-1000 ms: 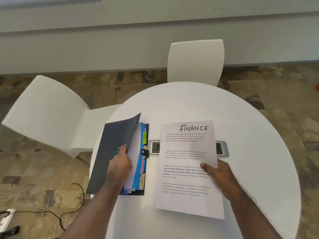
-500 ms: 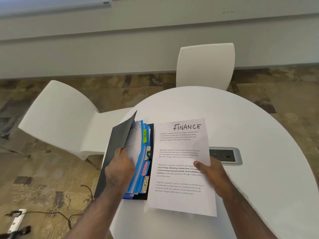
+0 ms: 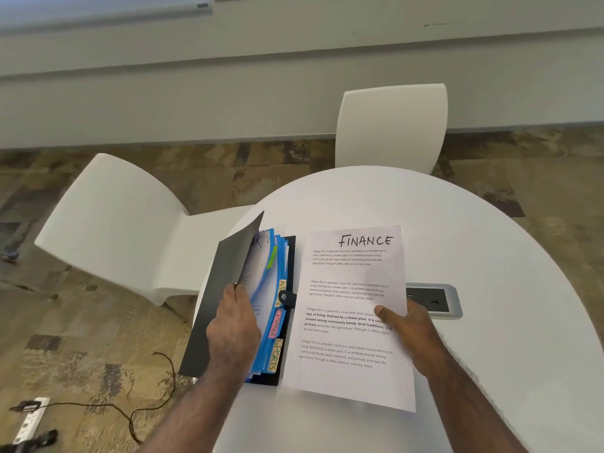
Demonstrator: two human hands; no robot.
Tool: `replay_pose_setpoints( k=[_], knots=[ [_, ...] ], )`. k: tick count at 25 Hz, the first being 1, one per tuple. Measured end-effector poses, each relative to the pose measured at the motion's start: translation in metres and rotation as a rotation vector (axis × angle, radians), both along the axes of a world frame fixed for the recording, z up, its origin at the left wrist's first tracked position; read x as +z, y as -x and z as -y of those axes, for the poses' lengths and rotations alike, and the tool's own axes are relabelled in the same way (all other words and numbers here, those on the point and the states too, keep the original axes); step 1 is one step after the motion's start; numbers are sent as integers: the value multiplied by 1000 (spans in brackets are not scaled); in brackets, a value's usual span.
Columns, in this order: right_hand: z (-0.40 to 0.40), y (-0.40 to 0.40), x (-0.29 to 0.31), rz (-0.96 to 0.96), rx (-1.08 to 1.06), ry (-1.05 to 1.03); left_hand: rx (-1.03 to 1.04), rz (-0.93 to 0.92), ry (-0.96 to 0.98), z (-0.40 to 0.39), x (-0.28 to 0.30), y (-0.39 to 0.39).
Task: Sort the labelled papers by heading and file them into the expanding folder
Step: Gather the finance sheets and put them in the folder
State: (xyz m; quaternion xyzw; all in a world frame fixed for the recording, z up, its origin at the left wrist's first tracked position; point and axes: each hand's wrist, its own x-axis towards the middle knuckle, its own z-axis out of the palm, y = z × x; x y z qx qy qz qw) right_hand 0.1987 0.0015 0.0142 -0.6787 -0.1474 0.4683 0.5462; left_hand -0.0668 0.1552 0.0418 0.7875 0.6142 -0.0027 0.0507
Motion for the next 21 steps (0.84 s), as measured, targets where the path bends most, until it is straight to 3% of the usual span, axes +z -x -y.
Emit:
replay_pose_setpoints(
  k=[5,10,17,21],
  knots=[
    [6,-2,-2,4,-15,-7,-76,20,55,-5,6,2],
    [13,-2,-6,16,-40,12,15,-67,158,-13,13,-3],
    [15,-4,-1,24,-63,41,49,-193,163,-6,10,-5],
    [15,-3,3,23,-70,44,-5,-192,50,0,6,-2]
  ],
)
